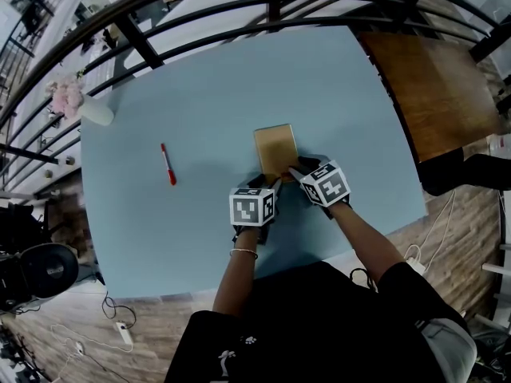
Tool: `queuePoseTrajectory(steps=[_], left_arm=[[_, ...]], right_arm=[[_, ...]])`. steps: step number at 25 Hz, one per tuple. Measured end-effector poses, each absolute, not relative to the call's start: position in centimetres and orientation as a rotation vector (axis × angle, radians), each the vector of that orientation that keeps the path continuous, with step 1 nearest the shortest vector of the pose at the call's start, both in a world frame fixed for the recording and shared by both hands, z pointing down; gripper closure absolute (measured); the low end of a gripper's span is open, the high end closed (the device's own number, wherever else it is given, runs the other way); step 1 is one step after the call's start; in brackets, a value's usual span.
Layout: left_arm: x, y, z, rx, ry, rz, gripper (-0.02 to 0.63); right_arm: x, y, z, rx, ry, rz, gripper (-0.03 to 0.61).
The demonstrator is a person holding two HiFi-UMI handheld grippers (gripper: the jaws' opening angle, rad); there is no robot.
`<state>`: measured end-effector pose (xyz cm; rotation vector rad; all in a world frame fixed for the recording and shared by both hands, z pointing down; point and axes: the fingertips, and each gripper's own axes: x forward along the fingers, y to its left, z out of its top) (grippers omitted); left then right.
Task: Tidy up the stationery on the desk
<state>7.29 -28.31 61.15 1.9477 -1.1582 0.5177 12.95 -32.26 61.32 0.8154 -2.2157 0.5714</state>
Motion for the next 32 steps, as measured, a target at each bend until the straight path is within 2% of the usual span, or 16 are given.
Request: queuePoseTrajectory(steps=[32], left_arm=[[4.7,-21.4,61.8,1.883,-1.268,0.583,0.399]], right_arm=[[9.7,-25.7,61.8,0.641,-2.244,0.502,0.433]])
